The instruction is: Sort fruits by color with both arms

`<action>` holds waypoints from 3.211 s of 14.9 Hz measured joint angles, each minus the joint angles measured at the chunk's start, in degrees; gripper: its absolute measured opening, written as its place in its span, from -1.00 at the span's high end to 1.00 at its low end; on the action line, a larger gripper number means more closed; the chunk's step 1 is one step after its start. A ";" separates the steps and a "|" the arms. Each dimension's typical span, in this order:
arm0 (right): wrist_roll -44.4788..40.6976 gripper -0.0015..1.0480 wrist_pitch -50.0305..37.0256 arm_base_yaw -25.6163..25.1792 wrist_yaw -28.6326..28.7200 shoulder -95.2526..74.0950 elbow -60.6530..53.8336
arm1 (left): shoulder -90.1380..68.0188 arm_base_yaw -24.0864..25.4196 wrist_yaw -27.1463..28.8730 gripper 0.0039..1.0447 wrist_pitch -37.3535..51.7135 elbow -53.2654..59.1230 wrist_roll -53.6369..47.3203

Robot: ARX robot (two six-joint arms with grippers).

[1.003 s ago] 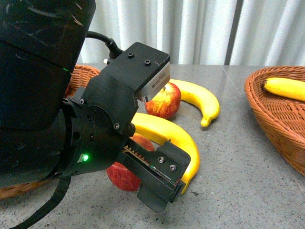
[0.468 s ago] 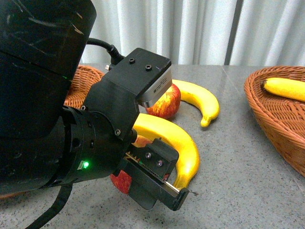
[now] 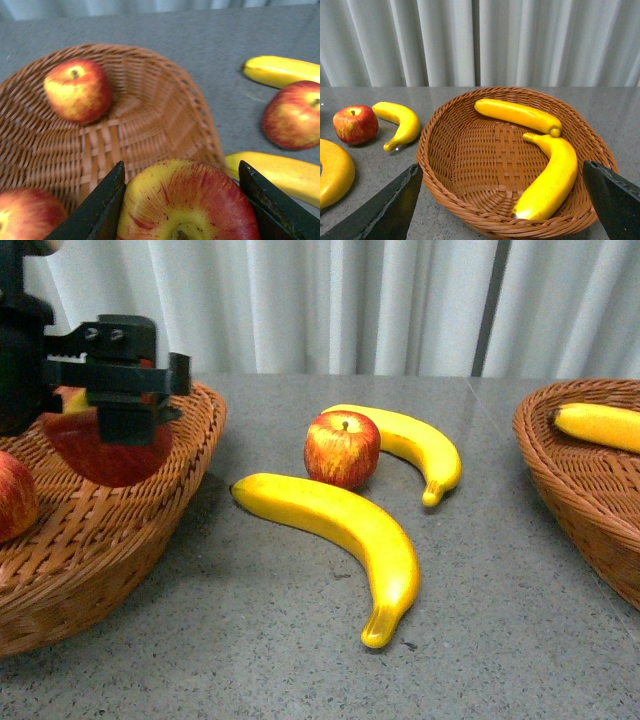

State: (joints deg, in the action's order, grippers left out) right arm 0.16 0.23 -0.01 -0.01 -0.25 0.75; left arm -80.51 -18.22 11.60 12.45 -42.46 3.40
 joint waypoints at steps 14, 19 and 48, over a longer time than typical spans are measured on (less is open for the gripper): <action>0.00 -0.87 0.02 0.00 0.00 0.00 0.00 | -12.85 -5.81 -7.67 -0.88 2.25 -15.19 -3.56; -0.02 -0.87 0.02 0.00 0.00 0.02 0.00 | -26.43 -3.37 -15.96 -0.88 0.07 -25.49 -9.18; -0.02 -0.87 0.02 0.00 0.00 0.00 0.00 | -15.58 7.56 0.33 -0.87 1.49 -15.47 9.99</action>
State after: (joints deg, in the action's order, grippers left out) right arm 0.14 0.25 -0.01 -0.01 -0.25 0.75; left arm -96.09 -10.66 11.92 13.93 -57.93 13.39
